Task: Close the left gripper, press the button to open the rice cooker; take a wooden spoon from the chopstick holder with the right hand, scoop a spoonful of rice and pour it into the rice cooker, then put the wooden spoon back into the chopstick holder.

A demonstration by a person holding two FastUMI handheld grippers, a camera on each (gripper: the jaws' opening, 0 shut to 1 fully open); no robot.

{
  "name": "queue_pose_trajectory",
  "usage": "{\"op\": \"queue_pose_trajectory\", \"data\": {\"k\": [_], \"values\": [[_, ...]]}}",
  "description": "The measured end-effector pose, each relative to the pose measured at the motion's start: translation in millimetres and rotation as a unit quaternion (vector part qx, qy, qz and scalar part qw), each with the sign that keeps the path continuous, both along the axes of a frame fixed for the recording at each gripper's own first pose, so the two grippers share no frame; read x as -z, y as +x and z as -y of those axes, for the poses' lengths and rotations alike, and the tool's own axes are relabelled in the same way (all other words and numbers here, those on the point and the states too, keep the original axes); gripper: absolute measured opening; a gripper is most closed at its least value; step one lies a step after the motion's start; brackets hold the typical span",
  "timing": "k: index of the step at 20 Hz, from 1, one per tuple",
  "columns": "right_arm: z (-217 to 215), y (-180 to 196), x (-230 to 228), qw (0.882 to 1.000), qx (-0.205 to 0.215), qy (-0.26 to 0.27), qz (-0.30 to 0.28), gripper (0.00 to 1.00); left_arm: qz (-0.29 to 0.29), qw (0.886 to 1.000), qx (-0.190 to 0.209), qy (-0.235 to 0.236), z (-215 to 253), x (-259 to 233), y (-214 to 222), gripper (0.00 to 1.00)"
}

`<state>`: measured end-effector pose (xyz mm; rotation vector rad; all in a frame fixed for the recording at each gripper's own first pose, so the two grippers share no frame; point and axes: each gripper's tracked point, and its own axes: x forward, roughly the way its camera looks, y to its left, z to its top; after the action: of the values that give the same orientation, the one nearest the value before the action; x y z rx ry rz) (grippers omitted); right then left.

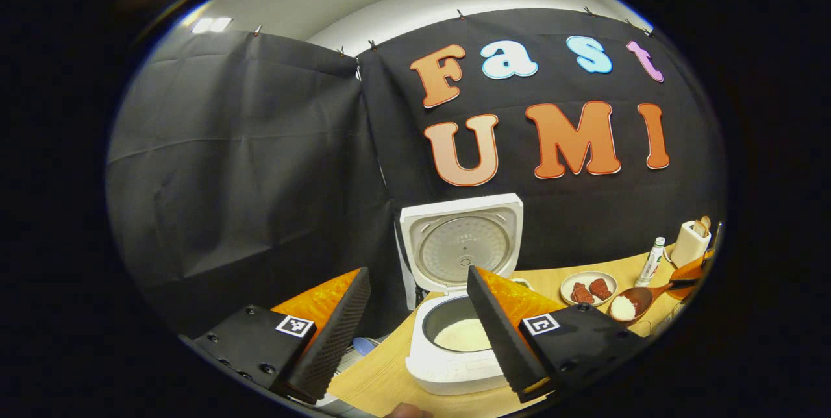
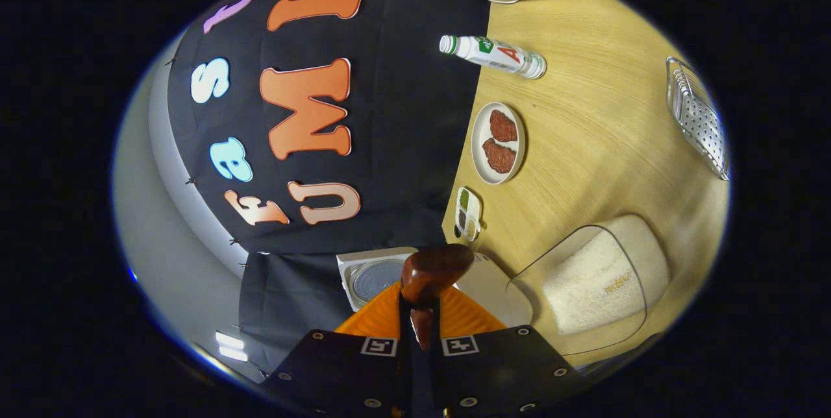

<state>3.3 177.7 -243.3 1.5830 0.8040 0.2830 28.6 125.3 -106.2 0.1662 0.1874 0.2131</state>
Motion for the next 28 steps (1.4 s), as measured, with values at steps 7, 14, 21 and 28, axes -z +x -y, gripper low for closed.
{"op": "queue_pose_trajectory", "data": {"k": [7,14,21,28], "values": [[-71.9,30.3,-29.6,0.998,-0.028,0.049,0.001,0.11,0.002,0.999,-0.039,-0.004,-45.5,0.8,-16.6,0.99],[-147.5,62.0,-38.7,0.998,-0.055,0.020,0.002,0.06,-0.003,0.997,-0.080,-0.010,-101.3,10.7,-30.0,0.99],[-205.7,101.1,-55.9,0.987,-0.091,-0.109,0.071,0.11,-0.018,0.993,-0.113,-0.021,-139.7,31.7,-42.9,0.99],[-238.7,121.6,-44.0,0.947,-0.144,-0.260,0.120,0.11,-0.034,0.992,-0.123,-0.020,-151.5,43.1,-46.6,1.00]]}}
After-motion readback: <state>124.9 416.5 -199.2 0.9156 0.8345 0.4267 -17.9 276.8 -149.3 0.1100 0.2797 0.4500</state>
